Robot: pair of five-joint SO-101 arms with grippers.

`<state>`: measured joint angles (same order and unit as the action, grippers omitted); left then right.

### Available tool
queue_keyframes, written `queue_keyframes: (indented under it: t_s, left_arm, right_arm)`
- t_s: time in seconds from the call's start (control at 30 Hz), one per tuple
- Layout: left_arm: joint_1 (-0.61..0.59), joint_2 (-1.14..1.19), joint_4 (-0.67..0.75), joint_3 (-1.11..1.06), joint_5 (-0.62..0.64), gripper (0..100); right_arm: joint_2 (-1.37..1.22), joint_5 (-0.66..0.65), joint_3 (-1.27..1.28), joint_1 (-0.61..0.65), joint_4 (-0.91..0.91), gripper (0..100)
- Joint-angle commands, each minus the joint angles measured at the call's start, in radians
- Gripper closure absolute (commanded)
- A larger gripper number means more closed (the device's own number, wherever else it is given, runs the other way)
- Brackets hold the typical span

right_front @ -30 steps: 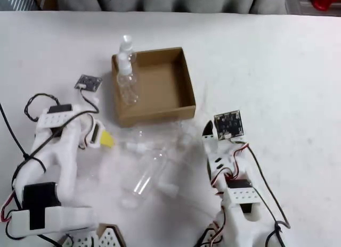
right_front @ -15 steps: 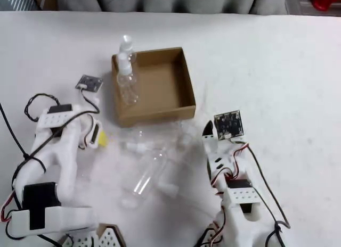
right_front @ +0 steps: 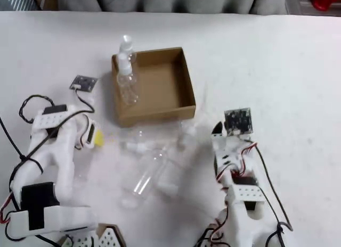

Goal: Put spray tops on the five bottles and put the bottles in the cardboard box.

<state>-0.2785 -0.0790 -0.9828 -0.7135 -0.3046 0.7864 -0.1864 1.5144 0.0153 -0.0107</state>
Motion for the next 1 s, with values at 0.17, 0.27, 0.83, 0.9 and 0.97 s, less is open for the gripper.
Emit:
queue_keyframes:
  t_s: [0.17,0.27,0.83,0.9,0.97]
  left_arm:
    - [-0.016,-0.015,0.02,0.055,-0.015,98]
    - [-0.016,-0.012,0.02,0.055,-0.015,98]
    - [-0.016,-0.008,0.021,0.057,-0.017,98]
    - [-0.016,-0.008,0.021,0.057,-0.017,98]
    - [-0.015,-0.008,0.021,0.057,-0.017,98]
  right_arm:
    - [-0.001,0.002,-0.374,-0.039,-0.576,98.4]
    - [-0.001,0.002,-0.454,-0.016,-0.661,98.4]
    - [-0.004,0.002,-0.508,0.208,-0.769,96.4]
    - [-0.004,0.009,-0.48,0.248,-0.769,90.6]
    - [-0.004,0.012,-0.465,0.285,-0.766,85.4]
